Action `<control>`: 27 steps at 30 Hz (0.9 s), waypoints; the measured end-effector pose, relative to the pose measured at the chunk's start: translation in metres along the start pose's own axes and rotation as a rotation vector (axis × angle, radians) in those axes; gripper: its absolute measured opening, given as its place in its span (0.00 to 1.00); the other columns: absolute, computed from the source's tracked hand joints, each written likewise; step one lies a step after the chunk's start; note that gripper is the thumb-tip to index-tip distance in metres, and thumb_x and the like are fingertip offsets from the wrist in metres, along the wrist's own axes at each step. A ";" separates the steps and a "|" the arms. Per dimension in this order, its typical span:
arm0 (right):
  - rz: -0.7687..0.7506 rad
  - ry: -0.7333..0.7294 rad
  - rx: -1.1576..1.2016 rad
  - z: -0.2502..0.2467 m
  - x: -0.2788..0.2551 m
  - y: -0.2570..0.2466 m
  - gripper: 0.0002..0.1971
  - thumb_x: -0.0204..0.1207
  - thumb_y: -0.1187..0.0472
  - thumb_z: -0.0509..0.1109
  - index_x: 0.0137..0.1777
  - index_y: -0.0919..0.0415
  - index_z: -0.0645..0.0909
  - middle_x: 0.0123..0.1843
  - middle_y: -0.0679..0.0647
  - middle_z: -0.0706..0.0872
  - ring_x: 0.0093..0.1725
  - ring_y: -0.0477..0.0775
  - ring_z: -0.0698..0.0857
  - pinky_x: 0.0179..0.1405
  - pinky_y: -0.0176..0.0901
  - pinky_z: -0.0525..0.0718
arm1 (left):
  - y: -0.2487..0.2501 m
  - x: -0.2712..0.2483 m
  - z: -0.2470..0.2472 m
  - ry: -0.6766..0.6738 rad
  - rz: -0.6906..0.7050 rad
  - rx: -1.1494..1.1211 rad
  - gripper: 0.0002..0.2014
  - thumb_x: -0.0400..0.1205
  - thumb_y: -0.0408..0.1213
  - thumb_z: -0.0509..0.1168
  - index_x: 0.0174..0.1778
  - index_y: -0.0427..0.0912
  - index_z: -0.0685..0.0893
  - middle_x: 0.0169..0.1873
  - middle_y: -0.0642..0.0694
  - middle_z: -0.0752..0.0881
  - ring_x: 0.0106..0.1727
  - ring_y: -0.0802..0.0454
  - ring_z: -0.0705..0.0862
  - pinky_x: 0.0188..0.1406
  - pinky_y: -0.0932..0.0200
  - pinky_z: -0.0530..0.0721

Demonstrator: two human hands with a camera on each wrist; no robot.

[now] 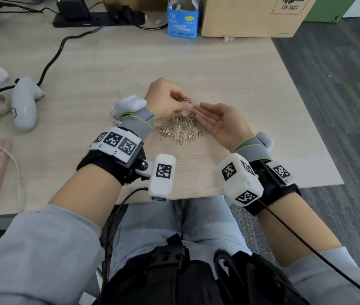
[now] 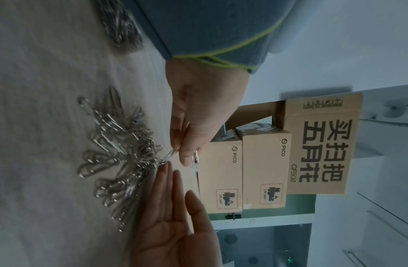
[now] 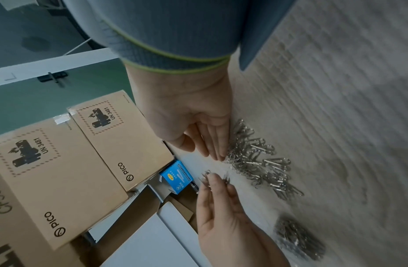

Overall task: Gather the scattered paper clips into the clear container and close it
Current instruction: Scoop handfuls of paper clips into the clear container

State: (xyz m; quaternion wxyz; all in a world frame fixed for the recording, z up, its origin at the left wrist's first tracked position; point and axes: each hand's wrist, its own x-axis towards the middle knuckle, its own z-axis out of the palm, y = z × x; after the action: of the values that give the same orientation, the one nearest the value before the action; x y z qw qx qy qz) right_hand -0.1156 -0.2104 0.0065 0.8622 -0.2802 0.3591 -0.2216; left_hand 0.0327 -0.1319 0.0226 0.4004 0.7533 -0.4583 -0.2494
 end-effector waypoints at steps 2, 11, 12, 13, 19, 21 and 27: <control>0.028 -0.015 0.015 0.004 0.002 -0.001 0.13 0.81 0.67 0.54 0.44 0.71 0.79 0.31 0.61 0.90 0.34 0.55 0.91 0.43 0.41 0.89 | 0.011 0.003 0.004 -0.047 0.044 -0.021 0.09 0.67 0.33 0.77 0.41 0.41 0.89 0.21 0.57 0.85 0.27 0.59 0.82 0.36 0.64 0.83; 0.076 -0.126 0.143 0.007 0.001 -0.009 0.17 0.84 0.66 0.49 0.46 0.72 0.79 0.32 0.60 0.90 0.31 0.56 0.90 0.39 0.44 0.89 | 0.038 0.009 0.016 -0.157 0.155 0.034 0.09 0.66 0.33 0.76 0.40 0.46 0.89 0.31 0.52 0.88 0.36 0.58 0.86 0.40 0.72 0.82; 0.082 -0.110 0.160 0.005 0.002 -0.009 0.17 0.84 0.67 0.50 0.45 0.75 0.78 0.33 0.64 0.90 0.32 0.60 0.90 0.42 0.44 0.89 | 0.037 0.008 0.013 -0.097 0.159 0.042 0.08 0.67 0.34 0.75 0.41 0.45 0.89 0.33 0.50 0.88 0.38 0.56 0.86 0.40 0.72 0.82; 0.087 -0.091 0.171 0.002 0.003 -0.010 0.17 0.84 0.66 0.51 0.45 0.77 0.78 0.33 0.67 0.89 0.32 0.63 0.90 0.44 0.45 0.88 | 0.034 0.007 0.011 -0.043 0.162 0.072 0.09 0.68 0.38 0.74 0.43 0.45 0.89 0.37 0.52 0.87 0.42 0.54 0.86 0.43 0.70 0.82; 0.032 0.007 0.209 -0.014 0.002 -0.016 0.15 0.83 0.67 0.52 0.45 0.78 0.77 0.37 0.71 0.88 0.43 0.68 0.87 0.49 0.48 0.86 | 0.007 -0.003 0.008 -0.282 0.005 0.560 0.45 0.48 0.69 0.73 0.64 0.61 0.77 0.69 0.51 0.74 0.73 0.43 0.65 0.70 0.44 0.64; 0.023 0.006 0.213 -0.014 0.001 -0.015 0.15 0.82 0.67 0.52 0.46 0.78 0.77 0.43 0.72 0.86 0.44 0.68 0.86 0.49 0.48 0.86 | 0.005 -0.012 0.012 -0.315 0.013 0.626 0.47 0.47 0.65 0.75 0.65 0.62 0.75 0.70 0.54 0.70 0.71 0.44 0.62 0.65 0.47 0.62; 0.017 0.005 0.211 -0.014 0.000 -0.011 0.14 0.82 0.67 0.53 0.47 0.78 0.77 0.39 0.72 0.88 0.40 0.68 0.88 0.49 0.48 0.87 | -0.005 -0.005 0.016 -0.230 0.091 0.372 0.23 0.62 0.46 0.79 0.52 0.47 0.86 0.52 0.46 0.76 0.57 0.44 0.76 0.62 0.50 0.75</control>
State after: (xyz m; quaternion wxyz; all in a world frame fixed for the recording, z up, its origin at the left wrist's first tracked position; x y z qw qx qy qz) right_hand -0.1282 -0.2231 0.0056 0.8879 -0.1844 0.3382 -0.2516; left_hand 0.0205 -0.1321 0.0096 0.2103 0.7594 -0.5725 -0.2265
